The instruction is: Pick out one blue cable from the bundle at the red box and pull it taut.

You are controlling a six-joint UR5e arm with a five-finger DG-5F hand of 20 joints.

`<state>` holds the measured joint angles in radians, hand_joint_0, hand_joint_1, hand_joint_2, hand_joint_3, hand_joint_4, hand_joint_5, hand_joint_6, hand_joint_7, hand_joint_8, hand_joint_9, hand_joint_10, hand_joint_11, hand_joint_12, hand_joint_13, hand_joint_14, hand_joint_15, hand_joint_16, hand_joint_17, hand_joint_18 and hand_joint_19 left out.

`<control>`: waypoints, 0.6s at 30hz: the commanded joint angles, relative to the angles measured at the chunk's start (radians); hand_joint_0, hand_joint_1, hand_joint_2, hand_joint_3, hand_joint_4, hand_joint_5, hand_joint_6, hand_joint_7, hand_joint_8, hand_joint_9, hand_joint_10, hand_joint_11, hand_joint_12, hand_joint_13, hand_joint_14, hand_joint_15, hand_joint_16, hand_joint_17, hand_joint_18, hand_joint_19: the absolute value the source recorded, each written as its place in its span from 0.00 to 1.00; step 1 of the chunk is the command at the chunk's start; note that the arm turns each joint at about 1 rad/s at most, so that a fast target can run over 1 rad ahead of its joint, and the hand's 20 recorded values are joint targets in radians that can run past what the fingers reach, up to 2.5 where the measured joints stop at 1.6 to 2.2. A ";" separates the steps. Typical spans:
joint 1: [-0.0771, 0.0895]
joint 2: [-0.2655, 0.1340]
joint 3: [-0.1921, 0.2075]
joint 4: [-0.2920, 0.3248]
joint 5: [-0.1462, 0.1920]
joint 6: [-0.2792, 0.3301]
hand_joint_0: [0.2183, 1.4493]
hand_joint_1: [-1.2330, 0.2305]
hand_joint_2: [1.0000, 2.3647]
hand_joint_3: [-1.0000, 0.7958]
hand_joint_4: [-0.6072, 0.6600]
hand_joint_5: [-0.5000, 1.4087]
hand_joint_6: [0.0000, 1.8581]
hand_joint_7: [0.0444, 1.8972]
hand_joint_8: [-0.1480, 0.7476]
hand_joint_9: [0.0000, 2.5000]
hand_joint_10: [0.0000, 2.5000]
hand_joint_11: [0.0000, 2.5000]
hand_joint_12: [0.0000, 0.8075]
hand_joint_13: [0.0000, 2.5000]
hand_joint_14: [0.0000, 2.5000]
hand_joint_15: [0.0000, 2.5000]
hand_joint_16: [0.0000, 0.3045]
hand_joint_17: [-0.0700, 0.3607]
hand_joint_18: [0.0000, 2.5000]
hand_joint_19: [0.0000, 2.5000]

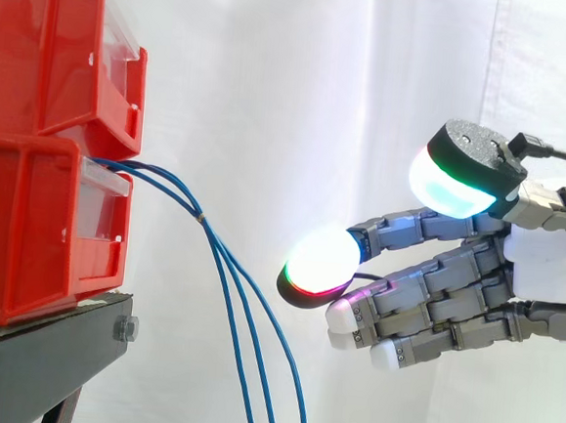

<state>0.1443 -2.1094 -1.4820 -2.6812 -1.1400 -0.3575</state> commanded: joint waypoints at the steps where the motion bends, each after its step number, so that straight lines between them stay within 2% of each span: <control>1: 0.001 -0.003 0.002 -0.005 0.002 0.000 0.21 0.38 0.00 0.28 0.61 0.16 0.27 0.33 0.45 0.23 0.00 0.06 0.37 0.15 0.00 0.05 0.16 0.42 0.12 0.14; 6: 0.003 -0.012 0.002 0.001 -0.004 -0.012 0.21 0.38 0.00 0.28 0.61 0.16 0.27 0.33 0.45 0.24 0.00 0.07 0.37 0.15 0.00 0.05 0.16 0.42 0.12 0.14; 9: 0.003 -0.057 0.002 0.014 -0.007 0.009 0.21 0.39 0.00 0.28 0.62 0.16 0.27 0.33 0.45 0.24 0.00 0.07 0.37 0.16 0.00 0.05 0.16 0.42 0.12 0.15; 11: 0.000 -0.069 0.003 0.032 -0.014 0.035 0.21 0.39 0.00 0.28 0.62 0.16 0.27 0.33 0.46 0.24 0.00 0.07 0.37 0.16 0.00 0.05 0.16 0.42 0.13 0.15; 13: 0.005 -0.069 0.012 0.055 -0.010 0.043 0.21 0.39 0.00 0.28 0.62 0.16 0.27 0.33 0.46 0.24 0.00 0.08 0.38 0.16 0.00 0.05 0.16 0.42 0.13 0.15; 15: 0.005 -0.069 0.015 0.052 -0.015 0.046 0.21 0.39 0.00 0.28 0.62 0.16 0.27 0.34 0.46 0.25 0.00 0.08 0.37 0.16 0.00 0.05 0.16 0.42 0.13 0.15; 18: -0.006 -0.070 0.026 0.047 -0.026 0.045 0.21 0.39 0.00 0.28 0.63 0.16 0.27 0.34 0.47 0.25 0.00 0.09 0.38 0.17 0.00 0.06 0.16 0.42 0.14 0.16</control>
<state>0.1446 -2.1779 -1.4650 -2.6342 -1.1567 -0.3143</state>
